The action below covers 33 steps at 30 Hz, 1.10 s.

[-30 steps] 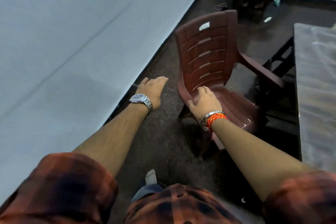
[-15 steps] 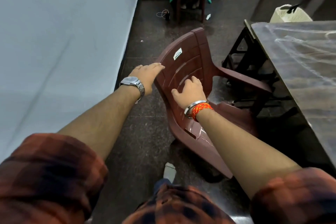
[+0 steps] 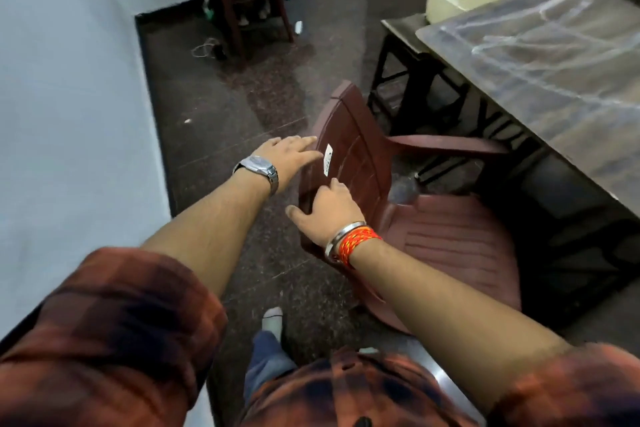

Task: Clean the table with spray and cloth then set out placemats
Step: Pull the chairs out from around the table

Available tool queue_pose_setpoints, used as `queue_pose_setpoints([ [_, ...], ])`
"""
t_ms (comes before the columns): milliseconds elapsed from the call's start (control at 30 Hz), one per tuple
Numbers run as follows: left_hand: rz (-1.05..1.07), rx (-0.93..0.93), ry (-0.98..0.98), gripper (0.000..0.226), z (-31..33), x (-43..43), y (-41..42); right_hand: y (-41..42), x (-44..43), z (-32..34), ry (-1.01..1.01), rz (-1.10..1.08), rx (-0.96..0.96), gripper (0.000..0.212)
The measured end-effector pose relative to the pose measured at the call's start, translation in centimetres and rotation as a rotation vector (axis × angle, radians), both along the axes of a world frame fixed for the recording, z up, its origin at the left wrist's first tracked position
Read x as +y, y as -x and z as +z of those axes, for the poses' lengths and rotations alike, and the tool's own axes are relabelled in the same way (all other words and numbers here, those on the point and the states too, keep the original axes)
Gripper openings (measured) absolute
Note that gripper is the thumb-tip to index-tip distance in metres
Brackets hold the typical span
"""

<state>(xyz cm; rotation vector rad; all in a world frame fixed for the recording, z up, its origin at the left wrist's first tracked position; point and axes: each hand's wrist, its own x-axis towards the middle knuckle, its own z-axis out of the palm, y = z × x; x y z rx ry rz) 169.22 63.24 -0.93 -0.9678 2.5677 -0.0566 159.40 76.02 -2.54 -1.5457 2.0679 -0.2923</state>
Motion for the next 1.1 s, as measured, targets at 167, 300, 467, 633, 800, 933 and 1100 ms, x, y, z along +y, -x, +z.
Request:
queue_pose_setpoints([
  [167, -0.323, -0.028, 0.045, 0.082, -0.6, -6.0, 2.2, -4.0, -3.4, -0.2, 0.005, -0.244, 0.131, 0.077],
  [300, -0.504, -0.097, 0.03, 0.064, -1.2, -6.9, 3.6, -5.6, -4.4, -0.5, -0.075, -0.379, 0.24, 0.065],
  [467, -0.669, 0.006, 0.092, 0.054, -2.3, -7.0, 3.5, -4.8, -2.4, -0.5, -0.085, -0.331, 0.312, 0.033],
  [633, -0.853, 0.125, 0.065, 0.048, -2.4, -3.8, 4.6, -2.3, 3.2, 0.7, -0.134, -0.157, 0.331, 0.032],
  [800, -0.984, 0.169, -0.041, 0.042, -2.5, 3.0, 7.5, 1.9, 11.5, 0.8, -0.173, -0.105, 0.402, 0.05],
  [933, -1.052, 0.235, -0.141, 0.039, -3.6, 6.9, 10.1, 5.9, 18.0, 0.3, -0.233, -0.187, 0.432, 0.051],
  [1100, -0.941, 0.156, -0.214, 0.034, -3.2, 5.1, 13.0, 9.6, 18.9, 0.9, -0.402, -0.466, 0.327, 0.037],
])
